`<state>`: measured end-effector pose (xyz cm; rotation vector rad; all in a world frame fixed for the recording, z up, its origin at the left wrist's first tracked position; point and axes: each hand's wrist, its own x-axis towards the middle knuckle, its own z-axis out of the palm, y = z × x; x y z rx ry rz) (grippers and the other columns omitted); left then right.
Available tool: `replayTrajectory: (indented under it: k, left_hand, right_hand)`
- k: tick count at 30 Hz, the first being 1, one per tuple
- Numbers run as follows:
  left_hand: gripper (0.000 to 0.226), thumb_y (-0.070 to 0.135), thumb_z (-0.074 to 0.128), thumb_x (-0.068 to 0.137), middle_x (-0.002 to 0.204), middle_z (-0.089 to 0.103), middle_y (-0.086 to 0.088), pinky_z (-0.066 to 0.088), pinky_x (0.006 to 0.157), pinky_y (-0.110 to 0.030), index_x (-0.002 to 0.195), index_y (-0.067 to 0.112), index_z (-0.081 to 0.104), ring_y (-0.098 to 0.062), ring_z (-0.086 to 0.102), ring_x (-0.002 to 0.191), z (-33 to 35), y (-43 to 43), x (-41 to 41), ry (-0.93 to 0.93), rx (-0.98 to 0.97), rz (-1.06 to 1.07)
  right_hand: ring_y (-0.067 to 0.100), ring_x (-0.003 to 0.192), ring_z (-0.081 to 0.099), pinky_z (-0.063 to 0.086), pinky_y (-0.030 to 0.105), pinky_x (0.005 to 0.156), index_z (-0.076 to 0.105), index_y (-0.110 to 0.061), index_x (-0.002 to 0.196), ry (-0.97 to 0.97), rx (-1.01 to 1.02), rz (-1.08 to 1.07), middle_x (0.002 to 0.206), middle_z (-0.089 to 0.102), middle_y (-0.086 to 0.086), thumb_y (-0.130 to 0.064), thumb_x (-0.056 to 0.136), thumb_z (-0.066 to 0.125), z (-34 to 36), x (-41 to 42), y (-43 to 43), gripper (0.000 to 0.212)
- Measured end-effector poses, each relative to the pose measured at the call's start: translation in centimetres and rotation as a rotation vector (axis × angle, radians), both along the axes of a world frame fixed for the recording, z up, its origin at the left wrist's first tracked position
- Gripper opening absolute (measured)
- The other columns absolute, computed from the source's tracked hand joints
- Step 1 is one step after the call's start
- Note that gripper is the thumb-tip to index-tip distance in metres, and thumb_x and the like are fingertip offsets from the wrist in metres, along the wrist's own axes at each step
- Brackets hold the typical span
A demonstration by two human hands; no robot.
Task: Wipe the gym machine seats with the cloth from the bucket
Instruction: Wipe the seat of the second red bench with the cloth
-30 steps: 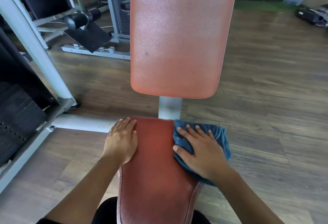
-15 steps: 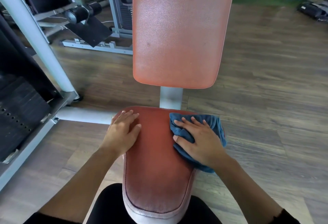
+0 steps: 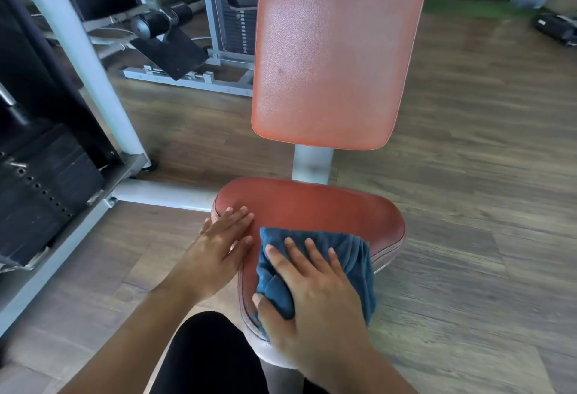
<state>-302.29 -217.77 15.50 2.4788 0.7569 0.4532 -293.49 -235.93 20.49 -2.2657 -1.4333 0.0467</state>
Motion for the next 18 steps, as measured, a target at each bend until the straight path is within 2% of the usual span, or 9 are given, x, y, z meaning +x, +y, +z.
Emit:
replayTrajectory:
  k: [3, 5, 7, 9, 10, 15, 18]
  left_hand:
    - [0.075, 0.065, 0.019, 0.08, 0.145, 0.023, 0.022, -0.001, 0.114, -0.028, 0.141, 0.028, 0.039, 0.001, 0.011, 0.141, -0.1, 0.2, 0.0, -0.005, 0.002, -0.011]
    - [0.073, 0.065, 0.021, 0.081, 0.146, 0.025, 0.022, -0.003, 0.113, -0.026, 0.141, 0.029, 0.04, 0.002, 0.012, 0.141, -0.2, 0.2, 0.0, -0.014, 0.009, -0.011]
    - [0.071, 0.065, 0.022, 0.08, 0.145, 0.027, 0.023, -0.005, 0.113, -0.024, 0.14, 0.031, 0.041, 0.004, 0.012, 0.14, -0.1, 0.2, -0.1, -0.029, 0.005, -0.002]
    - [0.07, 0.065, 0.023, 0.08, 0.145, 0.027, 0.024, -0.007, 0.111, -0.019, 0.139, 0.033, 0.041, 0.008, 0.011, 0.138, 0.0, 0.1, -0.1, -0.035, -0.002, 0.004]
    - [0.069, 0.066, 0.023, 0.08, 0.145, 0.026, 0.025, -0.009, 0.11, -0.017, 0.139, 0.034, 0.04, 0.008, 0.011, 0.138, 0.0, 0.1, -0.1, -0.034, -0.001, 0.001]
    - [0.065, 0.066, 0.024, 0.078, 0.144, 0.026, 0.027, -0.008, 0.112, -0.02, 0.137, 0.04, 0.037, 0.01, 0.009, 0.139, 0.4, 0.4, 0.1, -0.021, -0.009, -0.004]
    - [0.065, 0.067, 0.026, 0.078, 0.145, 0.026, 0.027, -0.009, 0.113, -0.022, 0.137, 0.041, 0.036, 0.008, 0.007, 0.14, 0.2, 0.5, 0.2, -0.018, -0.015, -0.003]
  right_hand:
    - [0.024, 0.12, 0.056, 0.045, 0.05, 0.099, 0.062, -0.028, 0.124, -0.025, 0.012, -0.007, 0.126, 0.063, -0.001, -0.057, 0.071, 0.049, -0.4, -1.1, 0.0, 0.062]
    - [0.02, 0.123, 0.054, 0.041, 0.043, 0.104, 0.061, -0.031, 0.125, -0.008, 0.012, -0.018, 0.127, 0.062, -0.005, -0.059, 0.071, 0.049, -0.7, -0.6, -0.1, 0.062]
    - [0.013, 0.13, 0.046, 0.025, 0.032, 0.112, 0.055, -0.035, 0.129, 0.037, 0.0, -0.013, 0.134, 0.055, -0.011, -0.062, 0.072, 0.045, -0.4, 0.7, -0.3, 0.064]
    - [0.006, 0.141, 0.024, 0.0, 0.021, 0.115, 0.041, -0.041, 0.139, 0.098, -0.049, -0.012, 0.148, 0.036, -0.017, -0.066, 0.073, 0.032, -0.1, 2.6, -0.1, 0.071]
    - [0.004, 0.143, 0.016, -0.008, 0.02, 0.113, 0.034, -0.043, 0.142, 0.118, -0.072, -0.018, 0.151, 0.028, -0.019, -0.068, 0.071, 0.025, -0.2, 3.8, 0.0, 0.075]
    - [0.008, 0.144, 0.015, -0.003, 0.03, 0.117, 0.033, -0.041, 0.143, 0.106, -0.113, -0.118, 0.152, 0.028, -0.015, -0.071, 0.068, 0.014, -1.8, 10.6, 1.4, 0.084]
    - [0.012, 0.144, 0.016, 0.002, 0.036, 0.119, 0.033, -0.037, 0.144, 0.07, -0.163, -0.183, 0.153, 0.03, -0.011, -0.071, 0.077, 0.025, -2.5, 14.4, 2.3, 0.076]
